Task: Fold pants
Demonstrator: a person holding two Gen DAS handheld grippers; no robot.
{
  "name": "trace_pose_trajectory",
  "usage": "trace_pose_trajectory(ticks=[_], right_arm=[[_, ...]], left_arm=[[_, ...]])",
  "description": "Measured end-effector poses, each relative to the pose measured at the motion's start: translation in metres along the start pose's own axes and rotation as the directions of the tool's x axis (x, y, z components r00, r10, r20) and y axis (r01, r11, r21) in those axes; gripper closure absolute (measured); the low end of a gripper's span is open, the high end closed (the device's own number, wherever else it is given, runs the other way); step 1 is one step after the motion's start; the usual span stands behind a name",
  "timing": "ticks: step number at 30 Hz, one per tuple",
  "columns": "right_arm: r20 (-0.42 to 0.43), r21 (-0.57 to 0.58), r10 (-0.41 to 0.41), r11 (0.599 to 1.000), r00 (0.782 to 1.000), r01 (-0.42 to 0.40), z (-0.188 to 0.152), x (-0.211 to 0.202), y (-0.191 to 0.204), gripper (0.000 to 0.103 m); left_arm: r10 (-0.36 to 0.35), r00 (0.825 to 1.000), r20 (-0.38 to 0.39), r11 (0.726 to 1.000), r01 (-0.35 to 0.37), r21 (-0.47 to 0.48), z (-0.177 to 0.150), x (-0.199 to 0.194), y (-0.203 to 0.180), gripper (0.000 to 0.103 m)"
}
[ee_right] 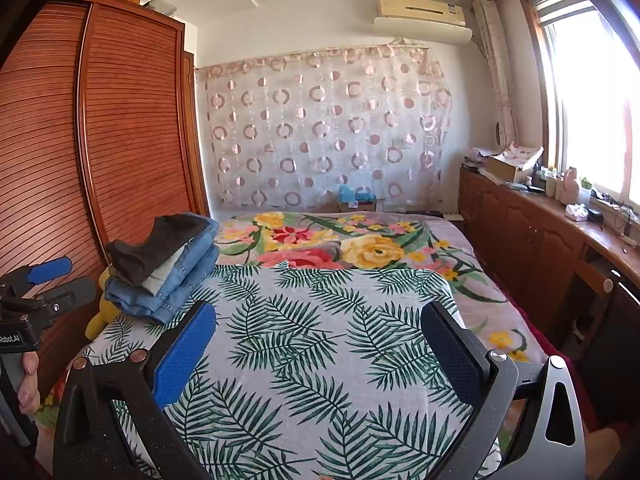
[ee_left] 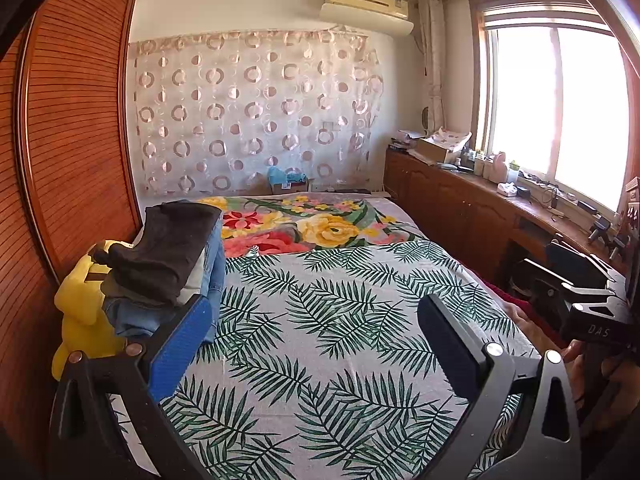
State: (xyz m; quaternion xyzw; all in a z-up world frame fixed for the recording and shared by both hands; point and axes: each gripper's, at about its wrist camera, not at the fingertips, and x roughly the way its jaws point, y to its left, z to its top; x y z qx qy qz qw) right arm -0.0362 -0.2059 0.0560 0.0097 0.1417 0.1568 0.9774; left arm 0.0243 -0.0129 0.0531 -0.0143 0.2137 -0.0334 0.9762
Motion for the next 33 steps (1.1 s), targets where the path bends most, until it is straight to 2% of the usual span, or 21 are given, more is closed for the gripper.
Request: trace_pose_trajectory(ticks=[33], right_arm=[[-0.001,-0.009,0.008,1.0,1.0,-0.008,-0.0011,0.0015,-0.0043,0.001]], left_arm=[[0.001,1.0,0.002,1.0,-0.001,0.0,-0.0005,0.0002,0.0009,0.0]])
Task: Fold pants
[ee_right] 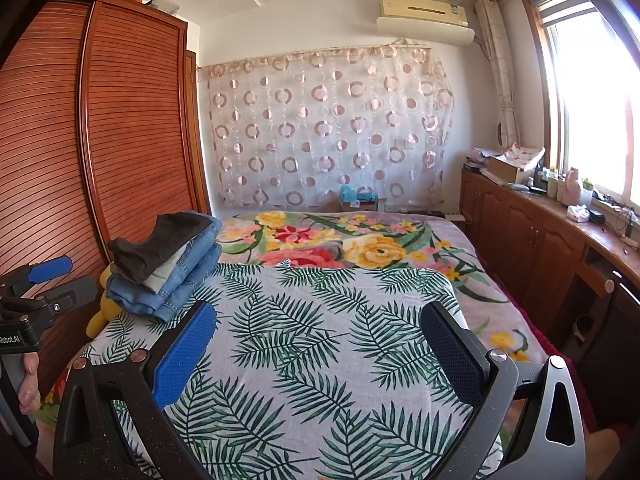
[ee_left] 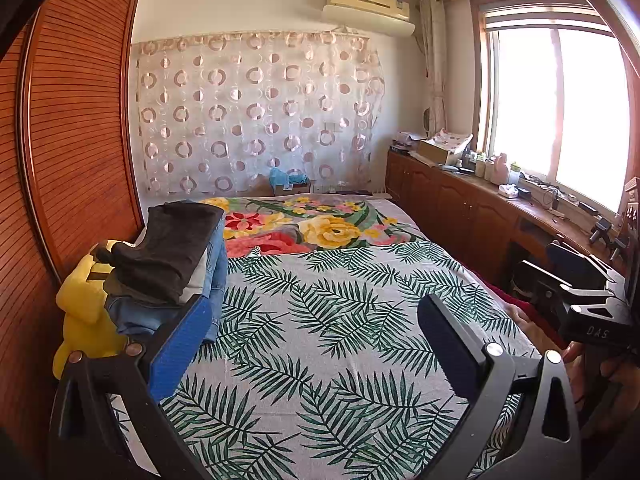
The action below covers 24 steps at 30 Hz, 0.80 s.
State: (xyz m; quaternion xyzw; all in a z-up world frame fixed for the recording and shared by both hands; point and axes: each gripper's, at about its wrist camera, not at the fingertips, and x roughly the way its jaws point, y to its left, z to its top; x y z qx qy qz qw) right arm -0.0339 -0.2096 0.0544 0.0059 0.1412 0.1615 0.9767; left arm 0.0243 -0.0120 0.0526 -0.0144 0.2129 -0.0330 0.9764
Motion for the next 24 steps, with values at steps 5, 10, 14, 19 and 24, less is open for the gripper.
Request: trace_pose_trajectory(ticks=[5,10,14,19,24], right_arm=[[0.0,-0.001,-0.001,1.0,1.0,0.001,0.0,0.0002,-0.0006,0.001],[0.002,-0.002,0.0,1.0,1.0,0.0,0.0,0.0007,-0.002,0.001],[0.002,-0.002,0.001,1.0,1.0,-0.001,-0.0004,0.0005,-0.0011,0.001],[0.002,-0.004,0.002,1.0,1.0,-0.002,-0.0003,0.0004,-0.0002,0.001],[0.003,-0.003,0.004,1.0,1.0,-0.004,0.0003,0.0005,-0.0002,0.001]], left_arm=[[-0.002,1.0,0.002,1.0,0.002,-0.003,-0.0002,-0.0002,0.0005,0.0],[0.0,1.0,0.002,1.0,0.0,-0.001,-0.0004,0.0,0.0005,0.0],[0.0,1.0,0.003,1.0,0.0,-0.002,-0.0008,-0.0002,0.0004,0.0],[0.0,1.0,0.003,1.0,0.0,-0.001,-0.001,-0.0001,0.0006,0.0],[-0.001,1.0,0.003,1.0,0.001,-0.002,-0.001,-0.0001,0.0006,0.0]])
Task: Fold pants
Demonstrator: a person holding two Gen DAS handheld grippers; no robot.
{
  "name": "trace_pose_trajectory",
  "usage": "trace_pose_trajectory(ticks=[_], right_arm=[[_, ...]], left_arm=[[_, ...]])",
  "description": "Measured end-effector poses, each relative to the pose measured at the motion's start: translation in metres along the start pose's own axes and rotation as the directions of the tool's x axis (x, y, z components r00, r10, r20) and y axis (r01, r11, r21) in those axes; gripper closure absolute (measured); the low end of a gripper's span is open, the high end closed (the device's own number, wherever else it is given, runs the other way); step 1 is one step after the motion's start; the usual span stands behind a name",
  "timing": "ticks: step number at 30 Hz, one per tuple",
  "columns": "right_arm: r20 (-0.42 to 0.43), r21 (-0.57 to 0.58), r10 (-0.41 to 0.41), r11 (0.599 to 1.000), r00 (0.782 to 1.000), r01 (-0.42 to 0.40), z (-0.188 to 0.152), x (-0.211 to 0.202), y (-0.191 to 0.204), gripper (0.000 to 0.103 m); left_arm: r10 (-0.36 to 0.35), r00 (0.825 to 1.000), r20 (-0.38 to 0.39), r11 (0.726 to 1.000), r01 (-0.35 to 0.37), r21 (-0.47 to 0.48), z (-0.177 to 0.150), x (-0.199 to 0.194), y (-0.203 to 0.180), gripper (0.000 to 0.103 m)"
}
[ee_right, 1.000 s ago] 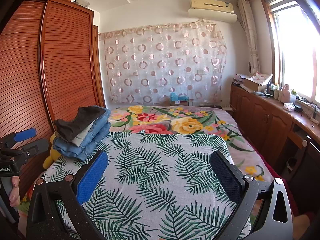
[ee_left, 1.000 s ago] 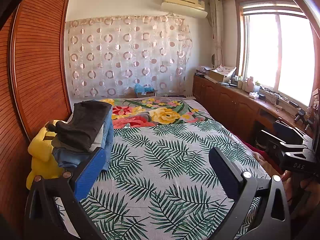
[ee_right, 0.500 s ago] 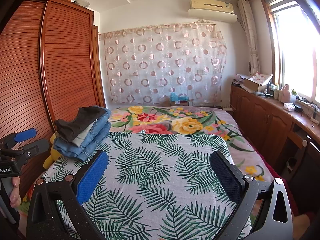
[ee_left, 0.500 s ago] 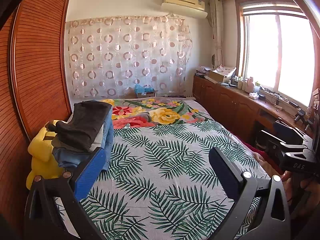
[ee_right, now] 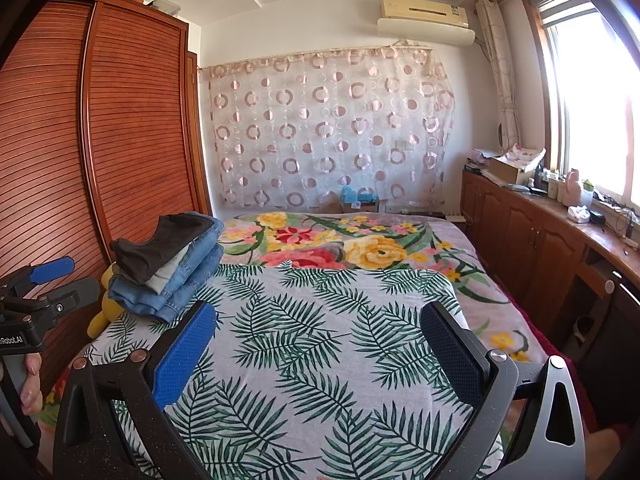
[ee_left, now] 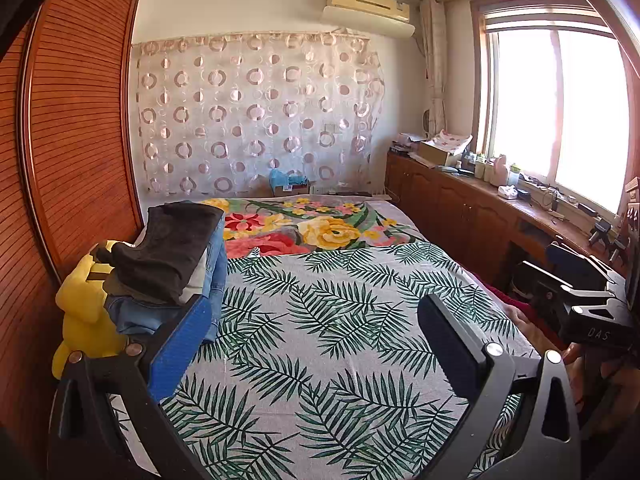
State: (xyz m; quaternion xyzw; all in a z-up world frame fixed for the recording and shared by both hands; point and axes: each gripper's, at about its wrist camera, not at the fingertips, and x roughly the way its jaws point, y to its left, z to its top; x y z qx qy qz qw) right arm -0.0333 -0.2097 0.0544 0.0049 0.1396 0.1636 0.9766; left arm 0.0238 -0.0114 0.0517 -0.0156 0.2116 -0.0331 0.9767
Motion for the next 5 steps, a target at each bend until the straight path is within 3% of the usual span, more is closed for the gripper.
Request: trace_pose_trajectory(ticks=[5], right_arm=[[0.002,-0.001,0.0,1.0,1.0,0.0,-0.0002,-0.0003,0.0003,0.001]], left_arm=[[0.0,1.0,0.0,1.0,0.0,0.0,-0.0001,-0.0001,0.0,0.0]])
